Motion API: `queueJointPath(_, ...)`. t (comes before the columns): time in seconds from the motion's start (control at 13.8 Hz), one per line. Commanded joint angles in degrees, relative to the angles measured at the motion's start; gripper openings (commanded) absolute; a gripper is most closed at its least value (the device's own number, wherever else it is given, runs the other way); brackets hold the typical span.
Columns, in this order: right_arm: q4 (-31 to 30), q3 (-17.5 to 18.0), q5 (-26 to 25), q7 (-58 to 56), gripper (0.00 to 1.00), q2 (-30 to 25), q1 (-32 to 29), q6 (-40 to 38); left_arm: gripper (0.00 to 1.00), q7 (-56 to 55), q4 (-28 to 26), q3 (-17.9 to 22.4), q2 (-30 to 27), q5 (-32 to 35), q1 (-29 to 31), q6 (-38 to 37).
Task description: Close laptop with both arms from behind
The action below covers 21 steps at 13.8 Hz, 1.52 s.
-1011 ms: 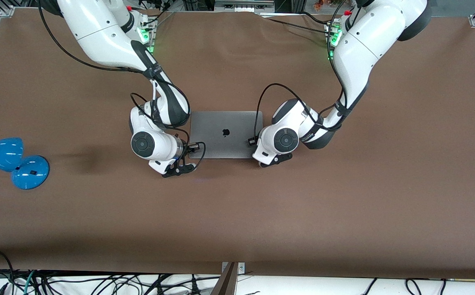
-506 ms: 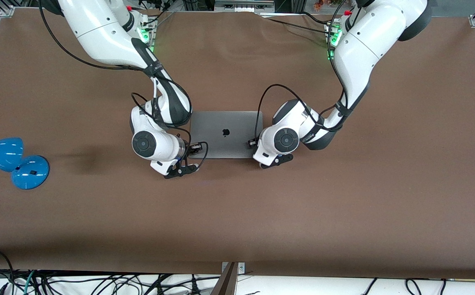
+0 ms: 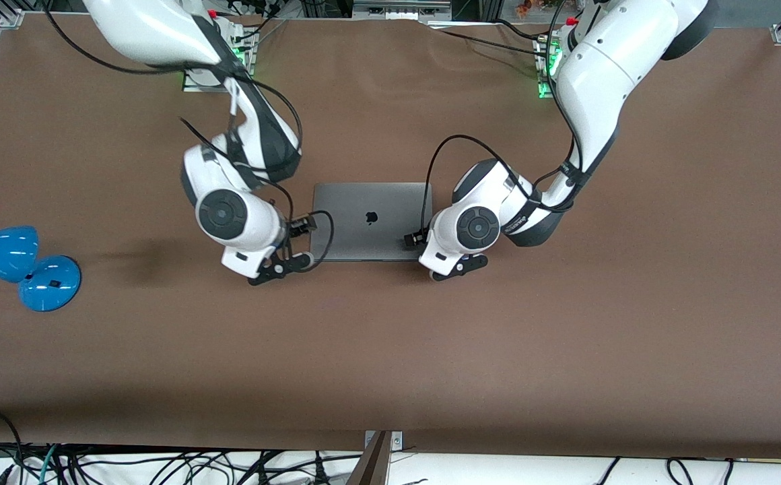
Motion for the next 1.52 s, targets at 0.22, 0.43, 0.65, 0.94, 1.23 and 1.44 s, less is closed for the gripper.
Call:
queueJointPath(0.22, 1.33, 0.37, -1.62, 0.2, 1.0, -14.14, -8.95, -17.06, 1.0, 6.33, -4.88, 0.24, -16.83, 1.14, 2.42, -9.77)
queueJointPath(0.43, 1.42, 0.37, -7.58, -0.59, 1.0, -19.95, -10.1, -22.6, 1.0, 10.46, -11.98, 1.64, -26.32, 0.88, 4.36, -10.65)
queueJointPath(0.65, 1.42, 0.28, -7.78, -0.68, 1.0, -23.82, -10.8, -24.02, 1.0, 19.83, -20.25, 8.74, -37.13, -4.55, 3.57, -10.91)
queueJointPath(0.94, 1.42, 0.28, -7.78, 0.11, 1.0, -26.11, -13.0, -24.02, 1.0, 30.76, -21.85, 15.7, -43.56, -5.89, 3.04, -17.67)
queueJointPath(1.23, 1.33, 0.46, -4.98, 0.02, 1.0, -27.52, -17.56, -24.11, 1.0, 39.09, -22.55, 23.25, -49.19, -5.89, 1.64, -22.25)
queueJointPath(1.44, 1.24, 0.55, -5.49, 0.37, 1.0, -27.96, -18.19, -24.46, 1.0, 42.54, -25.45, 26.26, -54.46, -5.63, 0.84, -22.43)
